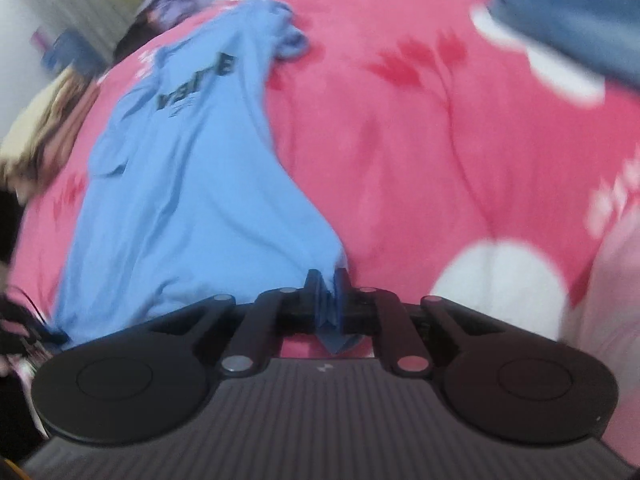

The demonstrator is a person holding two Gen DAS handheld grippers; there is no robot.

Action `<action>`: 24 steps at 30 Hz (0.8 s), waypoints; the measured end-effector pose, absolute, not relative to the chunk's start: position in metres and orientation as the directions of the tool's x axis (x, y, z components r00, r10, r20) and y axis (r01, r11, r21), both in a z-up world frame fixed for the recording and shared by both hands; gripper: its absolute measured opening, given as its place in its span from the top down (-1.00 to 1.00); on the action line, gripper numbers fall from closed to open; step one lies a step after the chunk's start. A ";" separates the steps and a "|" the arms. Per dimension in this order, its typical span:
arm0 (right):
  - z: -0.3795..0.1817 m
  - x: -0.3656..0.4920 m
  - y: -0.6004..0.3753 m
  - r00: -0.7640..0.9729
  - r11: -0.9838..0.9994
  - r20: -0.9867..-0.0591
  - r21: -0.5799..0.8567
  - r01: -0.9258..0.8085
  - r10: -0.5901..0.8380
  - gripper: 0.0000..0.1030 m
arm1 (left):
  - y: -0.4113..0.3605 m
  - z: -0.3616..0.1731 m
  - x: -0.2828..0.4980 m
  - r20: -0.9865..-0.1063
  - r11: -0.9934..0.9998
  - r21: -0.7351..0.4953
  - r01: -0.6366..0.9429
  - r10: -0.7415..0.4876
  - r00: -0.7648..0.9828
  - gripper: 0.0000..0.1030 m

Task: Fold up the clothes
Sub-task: 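Grasp the T-shirt hem with the left gripper while the right gripper grasps the hem too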

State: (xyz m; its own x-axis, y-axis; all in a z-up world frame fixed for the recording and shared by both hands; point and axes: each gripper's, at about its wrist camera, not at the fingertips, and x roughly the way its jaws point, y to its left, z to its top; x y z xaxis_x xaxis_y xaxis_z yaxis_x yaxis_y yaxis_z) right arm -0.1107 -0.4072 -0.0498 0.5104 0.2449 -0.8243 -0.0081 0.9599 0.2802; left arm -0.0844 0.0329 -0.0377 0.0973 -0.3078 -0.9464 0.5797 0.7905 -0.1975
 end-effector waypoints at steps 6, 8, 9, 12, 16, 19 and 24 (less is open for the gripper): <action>-0.046 -0.106 -0.419 0.504 0.941 -0.817 0.336 0.021 0.280 0.54 | 0.060 -0.032 -0.076 -0.947 0.845 -0.216 0.489 -0.303 0.105 0.91; -0.048 -0.106 -0.432 0.508 0.919 -0.812 0.383 0.092 0.287 0.49 | 0.066 -0.035 -0.074 -0.947 0.857 -0.224 0.464 -0.304 0.105 0.91; -0.049 -0.108 -0.437 0.509 0.912 -0.811 0.394 0.115 0.287 0.49 | 0.070 -0.036 -0.074 -0.946 0.861 -0.227 0.455 -0.305 0.106 0.91; -0.045 -0.120 -0.429 0.490 0.947 -0.831 0.320 0.038 0.261 0.49 | 0.072 -0.037 -0.077 -0.946 0.864 -0.233 0.446 -0.308 0.104 0.91; -0.050 -0.135 -0.396 0.472 0.975 -0.858 0.128 -0.183 0.201 -0.10 | 0.069 -0.038 -0.076 -0.946 0.865 -0.237 0.442 -0.309 0.098 0.90; -0.057 -0.146 -0.368 0.473 0.936 -0.869 -0.036 -0.350 0.144 -0.13 | 0.071 -0.041 -0.070 -0.944 0.873 -0.251 0.419 -0.316 0.093 0.90; -0.086 -0.133 -0.360 0.428 0.922 -0.896 -0.066 -0.382 0.114 0.70 | 0.075 -0.034 -0.069 -0.933 0.881 -0.263 0.393 -0.336 0.129 0.90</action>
